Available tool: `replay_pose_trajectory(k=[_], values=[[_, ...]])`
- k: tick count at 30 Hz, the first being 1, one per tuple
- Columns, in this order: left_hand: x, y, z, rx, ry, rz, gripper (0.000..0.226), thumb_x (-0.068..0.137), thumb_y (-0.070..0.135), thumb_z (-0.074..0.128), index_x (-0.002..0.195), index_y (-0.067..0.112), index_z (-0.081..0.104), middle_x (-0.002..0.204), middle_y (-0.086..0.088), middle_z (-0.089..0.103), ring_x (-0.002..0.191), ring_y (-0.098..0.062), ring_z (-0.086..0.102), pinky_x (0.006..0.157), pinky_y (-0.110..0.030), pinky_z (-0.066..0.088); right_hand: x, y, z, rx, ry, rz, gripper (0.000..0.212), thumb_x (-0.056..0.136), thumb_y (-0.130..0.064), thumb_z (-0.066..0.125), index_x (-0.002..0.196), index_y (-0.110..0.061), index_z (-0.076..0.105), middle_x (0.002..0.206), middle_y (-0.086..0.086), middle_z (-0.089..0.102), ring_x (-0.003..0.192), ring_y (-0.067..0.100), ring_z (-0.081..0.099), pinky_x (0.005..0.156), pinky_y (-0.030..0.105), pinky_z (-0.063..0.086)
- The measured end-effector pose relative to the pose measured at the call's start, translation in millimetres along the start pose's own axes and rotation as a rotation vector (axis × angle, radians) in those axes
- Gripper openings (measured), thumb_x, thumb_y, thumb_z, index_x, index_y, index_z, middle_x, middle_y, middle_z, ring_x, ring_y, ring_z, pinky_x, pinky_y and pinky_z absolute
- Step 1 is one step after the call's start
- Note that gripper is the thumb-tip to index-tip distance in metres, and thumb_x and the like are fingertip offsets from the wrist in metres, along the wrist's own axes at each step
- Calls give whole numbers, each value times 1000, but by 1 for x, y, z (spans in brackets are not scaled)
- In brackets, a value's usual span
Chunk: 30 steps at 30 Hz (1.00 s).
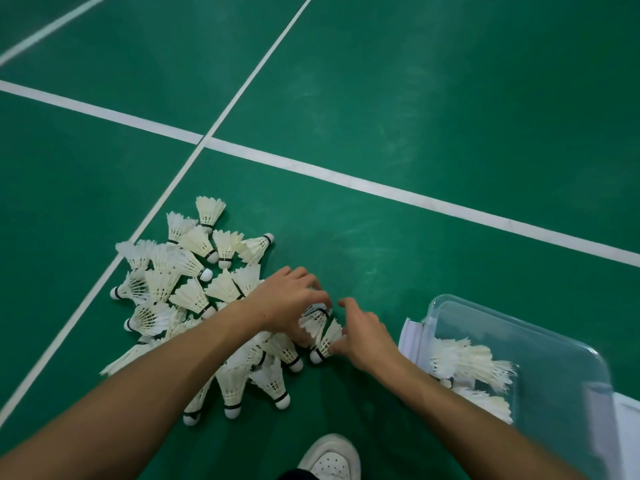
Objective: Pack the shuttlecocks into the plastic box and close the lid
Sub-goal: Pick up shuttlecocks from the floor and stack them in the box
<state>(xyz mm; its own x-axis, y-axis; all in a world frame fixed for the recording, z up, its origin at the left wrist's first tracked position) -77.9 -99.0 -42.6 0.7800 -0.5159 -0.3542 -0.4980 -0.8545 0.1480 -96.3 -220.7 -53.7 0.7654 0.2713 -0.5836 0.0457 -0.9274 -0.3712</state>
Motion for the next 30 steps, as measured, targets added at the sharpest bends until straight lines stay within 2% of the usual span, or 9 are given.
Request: replay_pose_trajectory(k=[5, 9, 14, 16, 20, 23, 25, 27, 30], values=[[-2, -2, -20, -24, 198, -9, 41, 86, 45, 79, 125, 37, 68, 110, 12, 71, 113, -17, 58, 89, -35, 38, -2, -3, -10, 68, 25, -47, 78, 88, -19, 79, 153, -24, 36, 117, 2, 67, 100, 25, 62, 73, 37, 47], [-14, -10, -40, -165, 342, -45, 14, 92, 36, 77, 106, 38, 77, 99, 17, 76, 100, -12, 69, 86, -37, 44, -15, -15, -34, 153, 123, -162, 74, 89, -19, 79, 151, -25, 40, 93, -3, 65, 86, 21, 62, 66, 38, 47], [-39, -5, -97, -366, 575, -77, 11, 94, 36, 76, 105, 33, 79, 93, 20, 76, 80, -1, 69, 83, -35, 48, -56, -15, -90, 276, 286, -293, 65, 88, -24, 81, 145, -31, 49, 88, -10, 64, 77, 12, 61, 75, 35, 52], [-47, 7, -126, -442, 673, -61, 11, 93, 31, 78, 103, 26, 80, 88, 18, 75, 75, 0, 68, 77, -26, 51, -77, -6, -116, 361, 343, -320, 60, 88, -24, 81, 141, -33, 53, 84, -15, 61, 70, 4, 60, 70, 30, 51], [-51, 39, -174, -614, 815, -64, 10, 92, 18, 79, 102, 17, 80, 86, 14, 73, 77, -4, 68, 74, -10, 50, -123, 41, -160, 526, 470, -304, 54, 87, -22, 84, 133, -38, 60, 91, -9, 67, 72, 11, 68, 71, 32, 58], [-39, 68, -192, -685, 851, -66, 12, 92, 13, 79, 104, 16, 79, 90, 13, 75, 79, -5, 68, 75, -10, 50, -160, 103, -187, 638, 582, -241, 52, 87, -20, 85, 129, -39, 62, 93, -5, 66, 70, 14, 68, 65, 33, 59], [-26, 90, -196, -734, 840, -49, 11, 93, 12, 79, 102, 19, 79, 86, 15, 74, 77, -5, 66, 75, -11, 50, -176, 149, -194, 657, 643, -165, 51, 87, -20, 85, 129, -38, 63, 93, -4, 65, 68, 12, 64, 62, 27, 56], [-14, 110, -195, -782, 807, -27, 13, 93, 11, 79, 101, 21, 78, 82, 13, 74, 74, -4, 64, 74, -13, 49, -182, 188, -186, 674, 666, -92, 52, 86, -17, 86, 129, -36, 64, 93, -3, 63, 65, 9, 61, 62, 22, 53], [-6, 132, -190, -793, 766, 5, 13, 93, 14, 79, 100, 24, 78, 92, 15, 75, 75, -2, 64, 74, -12, 49, -179, 214, -160, 660, 645, -30, 52, 86, -14, 85, 129, -32, 64, 92, -4, 64, 66, 10, 63, 66, 26, 54]])
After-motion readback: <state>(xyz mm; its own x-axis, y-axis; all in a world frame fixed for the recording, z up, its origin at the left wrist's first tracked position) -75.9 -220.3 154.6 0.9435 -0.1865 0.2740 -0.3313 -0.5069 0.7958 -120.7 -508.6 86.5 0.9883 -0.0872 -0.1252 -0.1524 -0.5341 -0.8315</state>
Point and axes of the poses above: each hand's wrist, its own x-axis towards the middle knuckle, its own z-axis out of the palm, y = z × x, the point moved 10 cm from there along x, towards the middle knuckle
